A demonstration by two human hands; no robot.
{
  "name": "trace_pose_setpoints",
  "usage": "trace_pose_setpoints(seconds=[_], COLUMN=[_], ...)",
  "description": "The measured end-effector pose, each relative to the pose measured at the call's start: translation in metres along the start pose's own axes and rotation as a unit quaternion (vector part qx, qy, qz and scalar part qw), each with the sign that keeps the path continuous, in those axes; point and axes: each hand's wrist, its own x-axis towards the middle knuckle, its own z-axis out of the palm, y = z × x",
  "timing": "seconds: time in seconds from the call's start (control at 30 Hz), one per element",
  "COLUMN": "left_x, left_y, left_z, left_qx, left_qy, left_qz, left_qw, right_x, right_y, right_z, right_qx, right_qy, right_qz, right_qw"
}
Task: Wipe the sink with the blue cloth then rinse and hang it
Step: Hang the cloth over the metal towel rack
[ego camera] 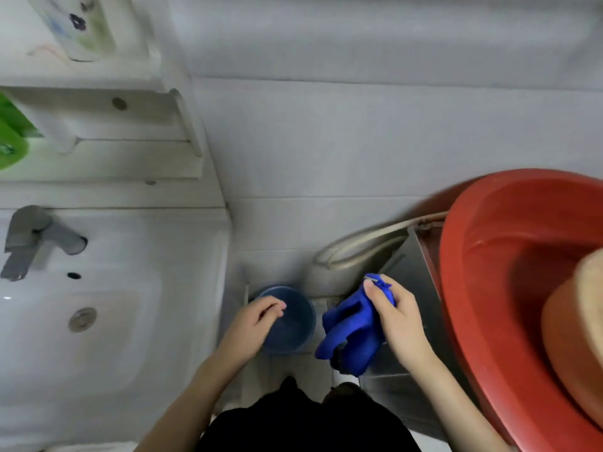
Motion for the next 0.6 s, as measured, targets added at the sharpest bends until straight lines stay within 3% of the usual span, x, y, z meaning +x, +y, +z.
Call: trace_pose_setpoints(seconds=[0.27,0.4,0.5,0.6], left_x=[0.069,0.081,0.083,0.079], left_y=[0.08,0.127,0.154,0.165], left_z=[-0.008,-0.008,-0.001,0.006], left_qx=[-0.085,-0.125,-0.088,-0.084], left_qy=[0.012,-0.046,-0.098,-0.094], left_qz=[0.076,0.136,0.191,0.19], left_qw=[0.993,0.982,0.973,0.974], right_x=[0.061,0.074,0.077,0.08], right_y=[-0.098,-0.148,-0.175,-0.193], right_z=[-0.009,-0.02,-0.028,-0.038], right_qx=[0.014,0.032,0.046,0.038], right_qy=[-0.098,-0.147,-0.175,-0.167], right_qz=[-0.109,-0.135,-0.148,-0.179], right_qw=[0.989,0.979,0.972,0.969])
